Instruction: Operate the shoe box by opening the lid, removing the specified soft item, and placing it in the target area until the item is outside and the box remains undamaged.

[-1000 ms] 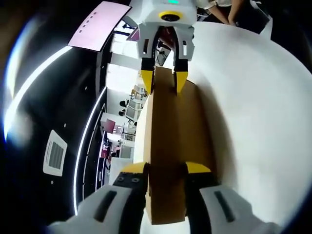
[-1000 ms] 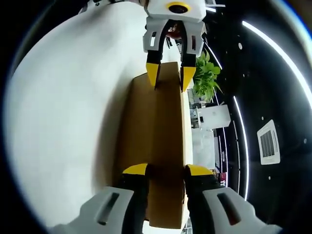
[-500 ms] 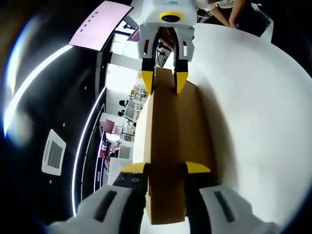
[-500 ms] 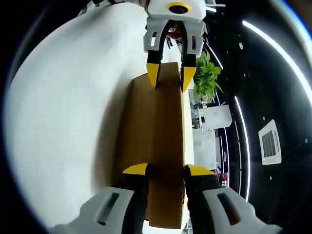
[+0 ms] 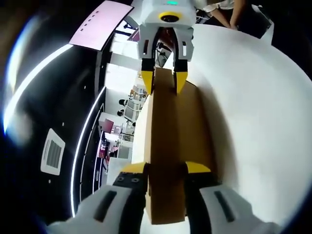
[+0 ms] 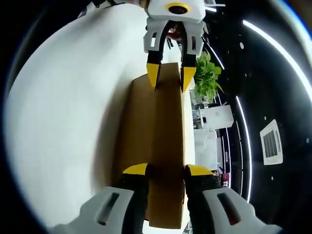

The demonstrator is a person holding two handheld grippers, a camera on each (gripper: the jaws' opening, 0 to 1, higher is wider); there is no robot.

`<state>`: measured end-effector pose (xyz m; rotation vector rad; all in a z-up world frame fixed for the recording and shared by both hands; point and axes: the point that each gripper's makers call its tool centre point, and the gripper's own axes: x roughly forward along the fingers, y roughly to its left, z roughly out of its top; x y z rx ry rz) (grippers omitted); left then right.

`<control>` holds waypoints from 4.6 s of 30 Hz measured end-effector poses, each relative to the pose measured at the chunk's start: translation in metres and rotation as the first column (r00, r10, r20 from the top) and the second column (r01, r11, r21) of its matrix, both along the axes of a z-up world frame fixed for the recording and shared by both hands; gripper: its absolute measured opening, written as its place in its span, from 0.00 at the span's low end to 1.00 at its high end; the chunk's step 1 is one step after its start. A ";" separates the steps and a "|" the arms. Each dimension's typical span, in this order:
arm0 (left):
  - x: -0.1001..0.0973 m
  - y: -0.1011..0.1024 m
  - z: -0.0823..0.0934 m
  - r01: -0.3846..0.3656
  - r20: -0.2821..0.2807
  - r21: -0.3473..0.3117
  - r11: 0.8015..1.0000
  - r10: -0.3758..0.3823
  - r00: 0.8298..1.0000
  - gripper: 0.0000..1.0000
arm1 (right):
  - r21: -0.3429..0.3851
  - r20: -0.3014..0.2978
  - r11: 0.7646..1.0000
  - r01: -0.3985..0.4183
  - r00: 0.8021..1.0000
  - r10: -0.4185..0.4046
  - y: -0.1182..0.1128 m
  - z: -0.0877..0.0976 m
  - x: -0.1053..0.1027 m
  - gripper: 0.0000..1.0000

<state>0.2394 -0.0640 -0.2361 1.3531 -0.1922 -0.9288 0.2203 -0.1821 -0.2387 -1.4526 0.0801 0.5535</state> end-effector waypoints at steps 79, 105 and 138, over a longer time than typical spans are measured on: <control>0.005 0.000 0.009 -0.009 -0.072 -0.016 1.000 0.008 0.997 0.30 | 0.010 -0.073 1.000 -0.008 0.997 0.008 -0.001 0.008 0.005 0.29; 0.006 0.002 0.012 0.003 -0.098 -0.010 1.000 -0.004 0.995 0.30 | 0.006 -0.094 1.000 -0.011 0.995 0.012 0.000 0.012 0.006 0.29; 0.007 0.000 0.020 0.014 -0.150 -0.010 1.000 -0.015 0.989 0.30 | 0.025 -0.118 0.999 -0.020 0.993 0.023 -0.001 0.020 0.006 0.29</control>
